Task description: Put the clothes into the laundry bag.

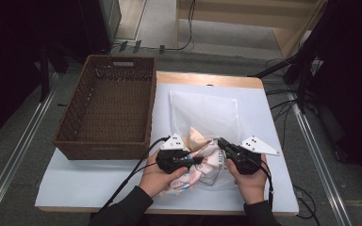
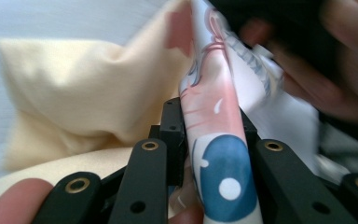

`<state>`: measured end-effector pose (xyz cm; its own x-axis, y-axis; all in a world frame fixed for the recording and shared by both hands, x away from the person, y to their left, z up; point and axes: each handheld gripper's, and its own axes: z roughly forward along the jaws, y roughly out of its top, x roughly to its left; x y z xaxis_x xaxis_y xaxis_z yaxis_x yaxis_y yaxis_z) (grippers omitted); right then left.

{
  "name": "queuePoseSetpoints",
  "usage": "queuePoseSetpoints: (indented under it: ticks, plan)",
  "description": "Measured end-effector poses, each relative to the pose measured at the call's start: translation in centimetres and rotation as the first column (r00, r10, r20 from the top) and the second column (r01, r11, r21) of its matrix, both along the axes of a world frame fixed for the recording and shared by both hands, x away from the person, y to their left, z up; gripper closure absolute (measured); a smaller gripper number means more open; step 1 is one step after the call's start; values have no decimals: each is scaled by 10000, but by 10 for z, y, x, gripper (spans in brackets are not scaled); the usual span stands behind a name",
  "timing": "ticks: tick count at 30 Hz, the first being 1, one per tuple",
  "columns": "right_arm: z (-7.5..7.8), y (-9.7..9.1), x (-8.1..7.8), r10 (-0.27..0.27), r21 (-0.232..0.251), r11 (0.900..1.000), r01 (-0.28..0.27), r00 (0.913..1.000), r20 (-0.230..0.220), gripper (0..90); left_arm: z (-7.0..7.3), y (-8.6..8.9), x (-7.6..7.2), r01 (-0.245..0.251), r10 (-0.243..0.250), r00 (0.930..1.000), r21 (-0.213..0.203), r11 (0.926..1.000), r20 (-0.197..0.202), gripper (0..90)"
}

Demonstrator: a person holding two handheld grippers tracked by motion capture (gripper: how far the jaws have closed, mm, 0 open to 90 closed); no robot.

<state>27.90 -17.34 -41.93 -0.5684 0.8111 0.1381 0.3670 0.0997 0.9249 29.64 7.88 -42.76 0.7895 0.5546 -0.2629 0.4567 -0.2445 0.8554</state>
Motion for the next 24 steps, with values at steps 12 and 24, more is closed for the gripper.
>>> queuePoseSetpoints:
  ticks: [12,24]
  plan:
    - [5,-1,-3,50,35,10000,-50,9999,-162,900,-15,-20,-4,1829,-1784,9794,413,9823,-948,470]
    - [1,1,-1,64,-13,10000,-64,9997,-214,900,-9,-11,35,-866,939,9912,798,9930,-935,340]
